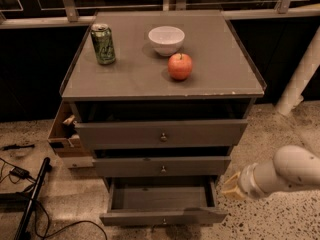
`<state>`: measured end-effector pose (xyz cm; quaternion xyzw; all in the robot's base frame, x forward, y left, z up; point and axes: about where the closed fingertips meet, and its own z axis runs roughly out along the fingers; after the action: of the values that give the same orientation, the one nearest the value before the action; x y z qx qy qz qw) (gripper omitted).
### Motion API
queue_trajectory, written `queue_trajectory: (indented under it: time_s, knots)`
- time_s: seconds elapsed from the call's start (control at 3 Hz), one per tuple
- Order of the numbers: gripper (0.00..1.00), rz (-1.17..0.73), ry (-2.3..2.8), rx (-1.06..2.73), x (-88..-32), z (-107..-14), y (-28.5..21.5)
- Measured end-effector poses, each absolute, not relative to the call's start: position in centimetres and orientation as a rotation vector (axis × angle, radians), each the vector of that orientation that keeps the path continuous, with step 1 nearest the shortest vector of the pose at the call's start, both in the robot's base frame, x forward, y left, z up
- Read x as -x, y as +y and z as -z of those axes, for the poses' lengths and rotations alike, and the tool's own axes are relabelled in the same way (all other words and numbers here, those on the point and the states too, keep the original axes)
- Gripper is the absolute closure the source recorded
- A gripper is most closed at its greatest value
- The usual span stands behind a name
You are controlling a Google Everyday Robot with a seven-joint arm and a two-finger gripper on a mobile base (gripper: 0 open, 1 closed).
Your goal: Close bottom drawer
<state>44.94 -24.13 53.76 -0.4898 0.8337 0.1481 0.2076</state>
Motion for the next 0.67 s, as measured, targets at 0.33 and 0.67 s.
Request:
queue_trajectory:
  time_s: [0.33, 0.67]
  knots:
    - [1.00, -0.418, 2.306, 1.225, -45.0, -44.0, -28.1]
    - [1.00, -0.523, 2.273, 1.172, -46.2, -38.6, -30.2]
